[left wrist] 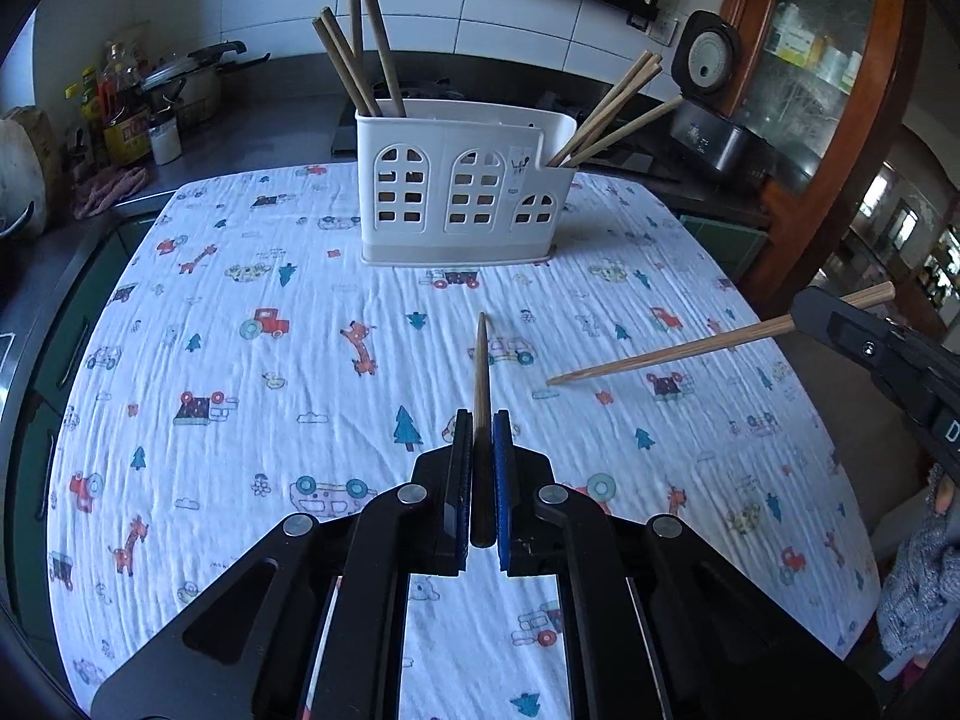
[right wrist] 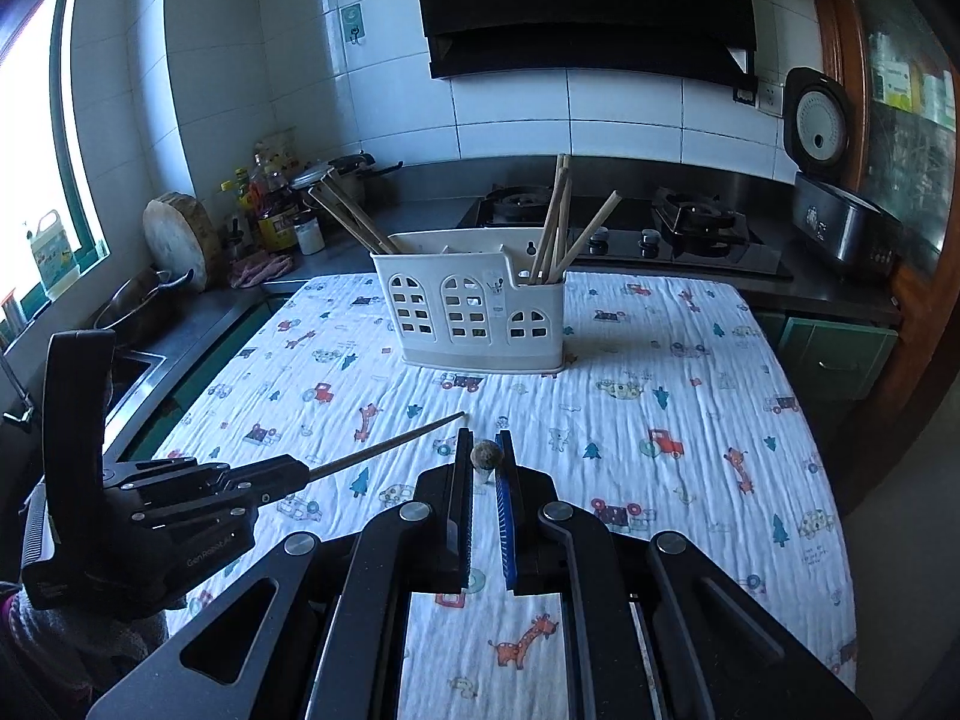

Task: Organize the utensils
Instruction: 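Close the left gripper on the last chopstick while the right gripper lifts its own, then carry both held chopsticks up over the white holder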

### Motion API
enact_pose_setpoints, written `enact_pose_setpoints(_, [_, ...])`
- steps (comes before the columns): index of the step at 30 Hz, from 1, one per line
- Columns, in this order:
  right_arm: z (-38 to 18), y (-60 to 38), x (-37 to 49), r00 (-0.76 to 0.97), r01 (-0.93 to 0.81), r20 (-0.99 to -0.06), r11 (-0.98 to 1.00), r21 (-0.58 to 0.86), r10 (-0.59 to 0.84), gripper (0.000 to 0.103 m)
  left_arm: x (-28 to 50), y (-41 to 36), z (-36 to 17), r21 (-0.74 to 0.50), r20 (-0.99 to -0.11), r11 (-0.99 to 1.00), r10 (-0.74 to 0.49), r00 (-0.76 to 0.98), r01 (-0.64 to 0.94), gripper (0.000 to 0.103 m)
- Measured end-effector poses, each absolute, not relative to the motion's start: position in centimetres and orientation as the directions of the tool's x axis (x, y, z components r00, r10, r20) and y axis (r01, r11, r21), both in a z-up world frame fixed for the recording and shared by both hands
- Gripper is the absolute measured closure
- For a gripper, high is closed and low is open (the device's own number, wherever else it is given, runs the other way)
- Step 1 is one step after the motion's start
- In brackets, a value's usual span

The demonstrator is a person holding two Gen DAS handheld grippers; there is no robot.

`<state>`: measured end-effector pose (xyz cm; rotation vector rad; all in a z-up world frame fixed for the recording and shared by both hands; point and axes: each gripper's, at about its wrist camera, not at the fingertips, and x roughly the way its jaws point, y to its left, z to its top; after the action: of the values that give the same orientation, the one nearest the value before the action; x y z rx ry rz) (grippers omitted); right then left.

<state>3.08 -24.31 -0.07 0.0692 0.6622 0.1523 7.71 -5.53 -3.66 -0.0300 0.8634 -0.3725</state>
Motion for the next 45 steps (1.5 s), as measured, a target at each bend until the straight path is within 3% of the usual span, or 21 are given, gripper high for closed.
enact_pose_setpoints(34, [3.1, -22.4, 7.3, 0.755, -0.204, -0.622, 0.976, 0.076, 0.206, 0.096, 10.7, -4.5, 2.6, -0.105, -0.692, 0.87, -0.411, 0.593, 0.481, 0.098])
enact_pose_setpoints(45, [7.9, -22.8, 11.0, 0.789, -0.211, -0.579, 0.976, 0.054, 0.203, 0.096, 13.5, -4.2, 9.2, -0.047, -0.614, 0.873, -0.408, 0.676, 0.485, 0.098])
